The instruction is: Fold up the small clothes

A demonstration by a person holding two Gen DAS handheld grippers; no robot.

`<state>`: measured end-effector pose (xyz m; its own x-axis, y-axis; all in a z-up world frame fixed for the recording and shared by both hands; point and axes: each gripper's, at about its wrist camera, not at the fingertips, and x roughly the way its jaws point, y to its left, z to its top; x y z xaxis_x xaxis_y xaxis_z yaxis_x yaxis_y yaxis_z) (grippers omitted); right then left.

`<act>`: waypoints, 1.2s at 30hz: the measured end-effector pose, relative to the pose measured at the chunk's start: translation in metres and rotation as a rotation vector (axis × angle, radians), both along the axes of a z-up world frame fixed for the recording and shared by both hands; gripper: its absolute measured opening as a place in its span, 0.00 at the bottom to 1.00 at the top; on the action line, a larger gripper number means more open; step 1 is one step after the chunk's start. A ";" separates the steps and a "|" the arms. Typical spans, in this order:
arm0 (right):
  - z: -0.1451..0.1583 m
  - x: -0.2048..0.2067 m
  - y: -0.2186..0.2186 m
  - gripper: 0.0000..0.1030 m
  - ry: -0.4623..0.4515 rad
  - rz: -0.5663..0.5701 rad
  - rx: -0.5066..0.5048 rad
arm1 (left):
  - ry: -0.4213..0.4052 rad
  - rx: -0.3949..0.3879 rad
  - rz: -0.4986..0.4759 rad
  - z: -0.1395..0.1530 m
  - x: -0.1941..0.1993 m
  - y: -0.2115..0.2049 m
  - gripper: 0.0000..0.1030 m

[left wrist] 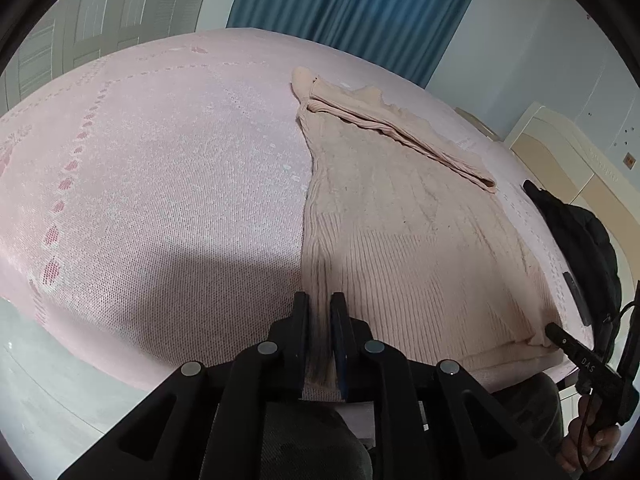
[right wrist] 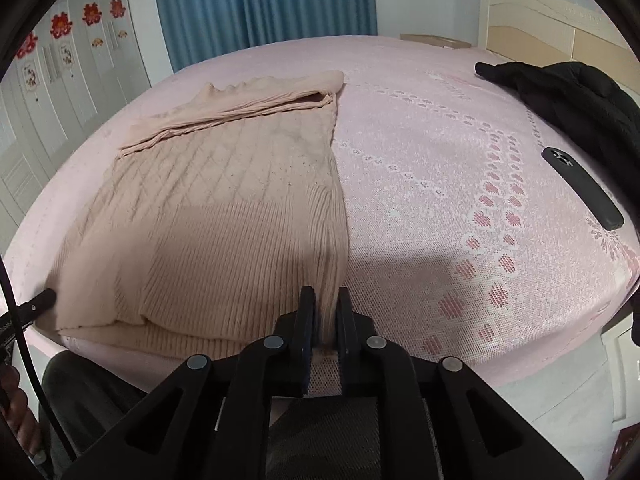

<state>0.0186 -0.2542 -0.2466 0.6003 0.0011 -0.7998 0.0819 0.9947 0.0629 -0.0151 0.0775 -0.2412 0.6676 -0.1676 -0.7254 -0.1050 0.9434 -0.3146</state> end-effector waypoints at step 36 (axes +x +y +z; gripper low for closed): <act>-0.004 0.001 -0.001 0.33 0.006 0.005 0.013 | -0.003 0.120 -0.112 0.003 0.007 -0.031 0.48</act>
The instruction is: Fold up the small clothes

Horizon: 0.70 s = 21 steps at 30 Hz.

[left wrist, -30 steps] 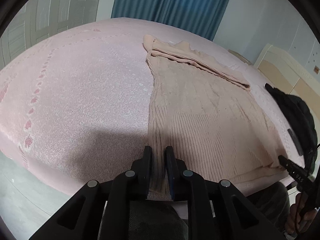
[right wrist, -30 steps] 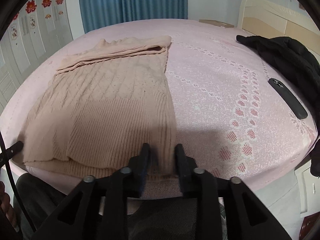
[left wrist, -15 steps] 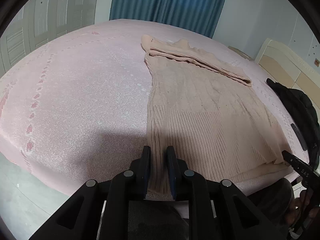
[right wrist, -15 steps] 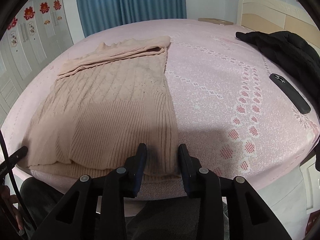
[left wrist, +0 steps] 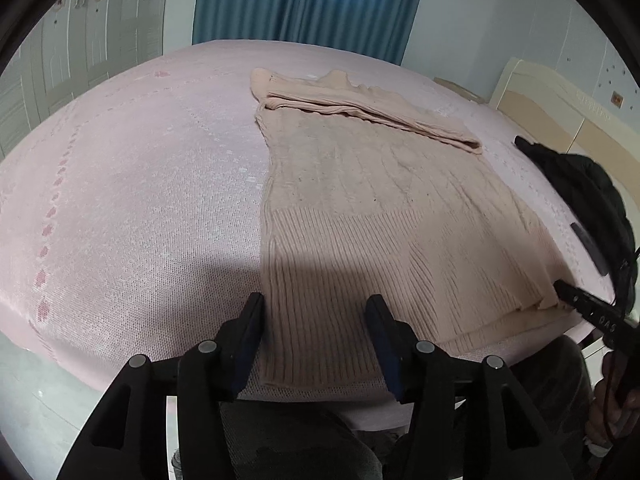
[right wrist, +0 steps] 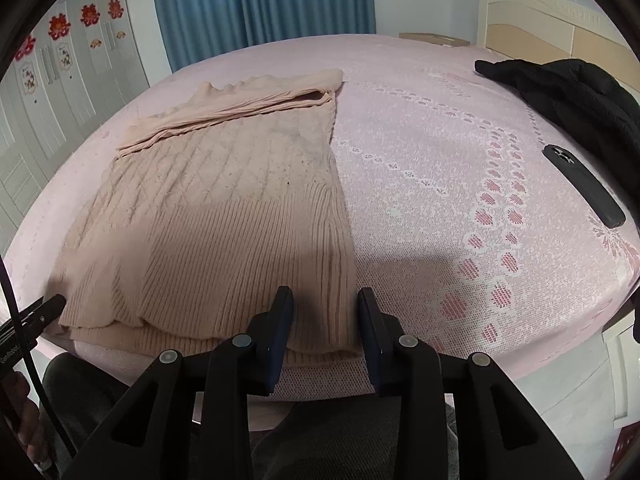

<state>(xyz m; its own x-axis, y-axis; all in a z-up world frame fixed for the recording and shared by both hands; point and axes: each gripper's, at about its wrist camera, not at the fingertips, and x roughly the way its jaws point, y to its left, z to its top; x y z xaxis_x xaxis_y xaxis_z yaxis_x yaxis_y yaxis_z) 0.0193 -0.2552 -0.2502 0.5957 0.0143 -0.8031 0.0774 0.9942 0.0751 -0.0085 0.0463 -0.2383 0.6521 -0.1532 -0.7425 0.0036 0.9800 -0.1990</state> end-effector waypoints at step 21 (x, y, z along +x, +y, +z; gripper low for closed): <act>-0.001 0.001 0.002 0.45 0.003 0.034 0.020 | 0.033 -0.237 0.016 -0.003 -0.015 0.034 0.27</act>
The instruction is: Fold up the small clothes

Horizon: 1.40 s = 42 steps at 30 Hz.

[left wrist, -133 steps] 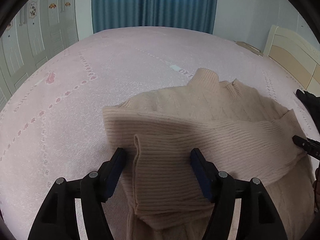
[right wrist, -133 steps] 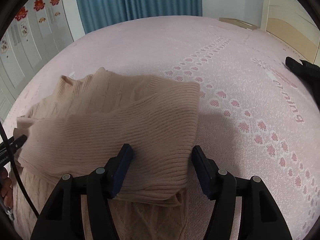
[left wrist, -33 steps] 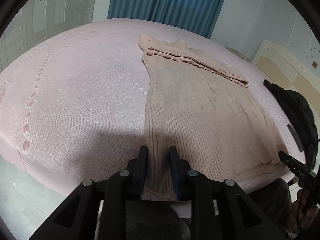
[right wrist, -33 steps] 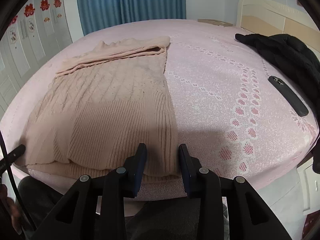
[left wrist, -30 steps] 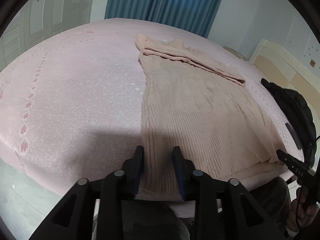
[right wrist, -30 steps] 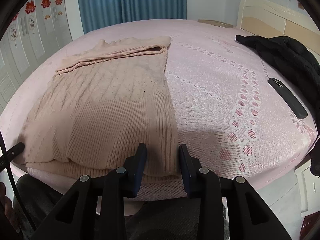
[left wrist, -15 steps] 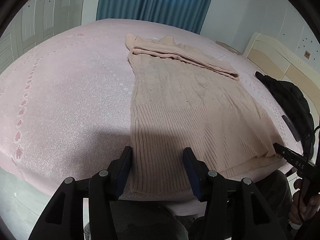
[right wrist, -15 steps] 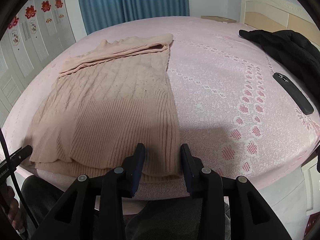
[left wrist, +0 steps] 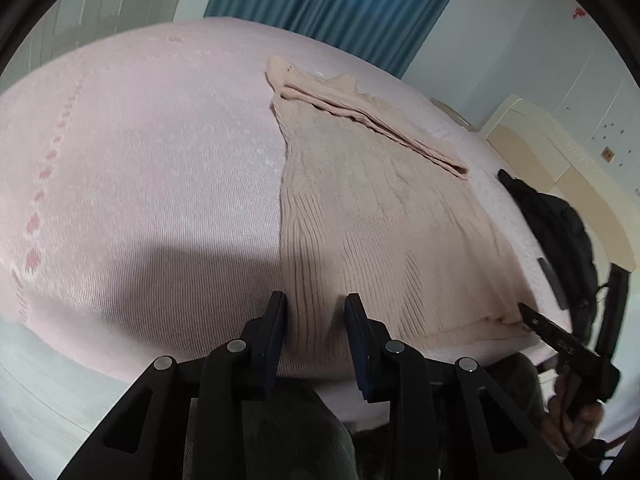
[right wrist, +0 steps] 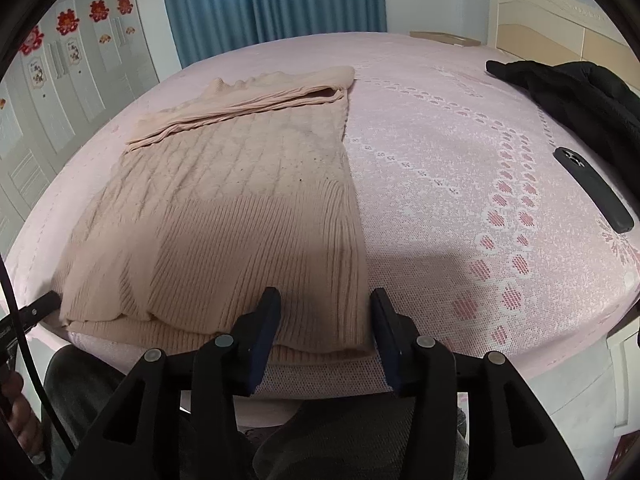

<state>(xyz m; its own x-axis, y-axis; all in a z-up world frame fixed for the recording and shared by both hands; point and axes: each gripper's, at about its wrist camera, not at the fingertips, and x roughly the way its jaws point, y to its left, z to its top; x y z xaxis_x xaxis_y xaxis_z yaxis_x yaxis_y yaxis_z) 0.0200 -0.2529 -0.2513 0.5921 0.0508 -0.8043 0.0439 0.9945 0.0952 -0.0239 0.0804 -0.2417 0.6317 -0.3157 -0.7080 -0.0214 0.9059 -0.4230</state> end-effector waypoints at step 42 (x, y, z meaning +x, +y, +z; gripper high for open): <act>0.036 0.013 -0.028 0.05 0.049 -0.041 0.406 | 0.097 -0.176 0.029 0.041 0.029 0.016 0.06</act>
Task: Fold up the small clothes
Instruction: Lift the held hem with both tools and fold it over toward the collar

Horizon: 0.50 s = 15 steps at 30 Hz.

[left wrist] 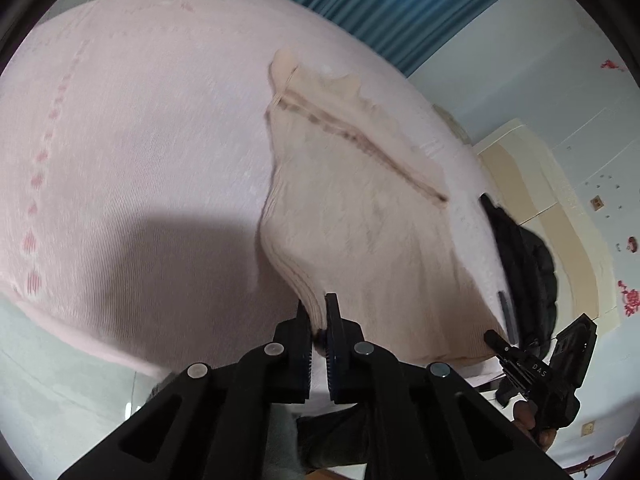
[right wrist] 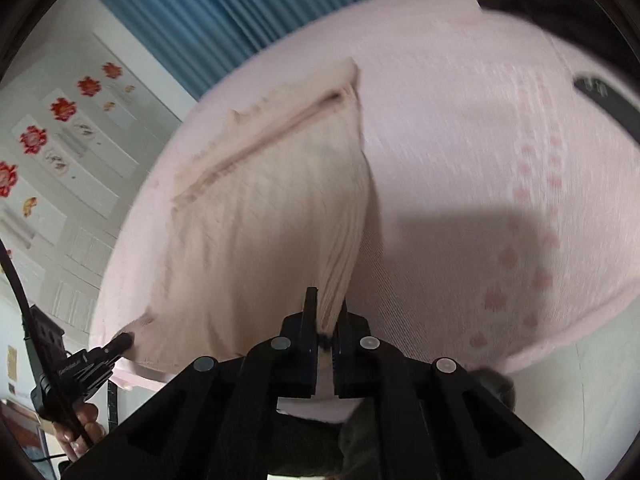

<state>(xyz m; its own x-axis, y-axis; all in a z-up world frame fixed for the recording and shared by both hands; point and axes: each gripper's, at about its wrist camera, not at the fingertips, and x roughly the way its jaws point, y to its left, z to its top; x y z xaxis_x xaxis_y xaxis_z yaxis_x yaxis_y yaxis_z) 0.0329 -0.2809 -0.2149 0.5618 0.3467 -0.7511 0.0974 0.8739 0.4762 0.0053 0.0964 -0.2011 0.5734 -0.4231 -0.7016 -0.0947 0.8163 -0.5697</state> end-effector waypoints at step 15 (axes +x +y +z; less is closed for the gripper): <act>0.072 0.079 -0.025 0.05 -0.103 -0.120 0.175 | -0.141 -0.001 0.088 0.087 0.089 0.010 0.06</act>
